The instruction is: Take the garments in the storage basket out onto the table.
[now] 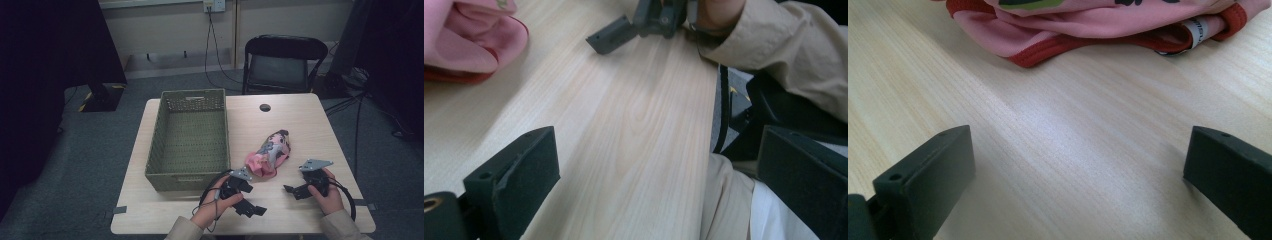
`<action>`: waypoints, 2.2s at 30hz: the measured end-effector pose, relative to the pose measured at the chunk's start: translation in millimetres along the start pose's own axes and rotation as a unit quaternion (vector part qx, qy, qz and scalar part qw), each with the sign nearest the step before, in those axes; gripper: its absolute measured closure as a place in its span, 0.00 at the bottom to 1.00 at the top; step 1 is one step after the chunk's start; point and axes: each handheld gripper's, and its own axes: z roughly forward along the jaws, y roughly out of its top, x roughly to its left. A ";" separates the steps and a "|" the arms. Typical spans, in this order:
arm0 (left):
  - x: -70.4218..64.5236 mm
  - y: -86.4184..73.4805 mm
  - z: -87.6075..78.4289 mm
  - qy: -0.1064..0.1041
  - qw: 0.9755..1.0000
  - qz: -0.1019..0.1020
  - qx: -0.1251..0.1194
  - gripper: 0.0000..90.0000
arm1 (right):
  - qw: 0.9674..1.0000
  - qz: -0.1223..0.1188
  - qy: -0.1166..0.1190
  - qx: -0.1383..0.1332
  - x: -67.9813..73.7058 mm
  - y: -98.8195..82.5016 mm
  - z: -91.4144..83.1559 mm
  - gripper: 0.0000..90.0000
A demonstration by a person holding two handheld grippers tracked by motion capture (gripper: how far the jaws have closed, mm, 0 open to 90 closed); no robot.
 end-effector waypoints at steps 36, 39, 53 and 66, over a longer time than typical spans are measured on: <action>7.6 -38.2 -42.8 -0.013 1.000 -0.013 0.020 0.03 | 1.000 0.000 0.000 0.000 0.0 0.0 0.0 0.00; 8.5 -40.2 -47.5 -0.008 1.000 -0.015 0.015 0.04 | 1.000 0.000 0.000 0.000 0.0 0.0 0.0 0.00; 13.1 -56.4 -73.9 0.015 1.000 -0.021 0.006 0.03 | 1.000 0.000 0.000 0.000 0.0 0.0 0.0 0.00; 15.8 -72.8 -96.6 0.032 0.999 -0.024 -0.003 0.03 | 1.000 0.000 0.000 0.000 0.0 0.0 0.0 0.00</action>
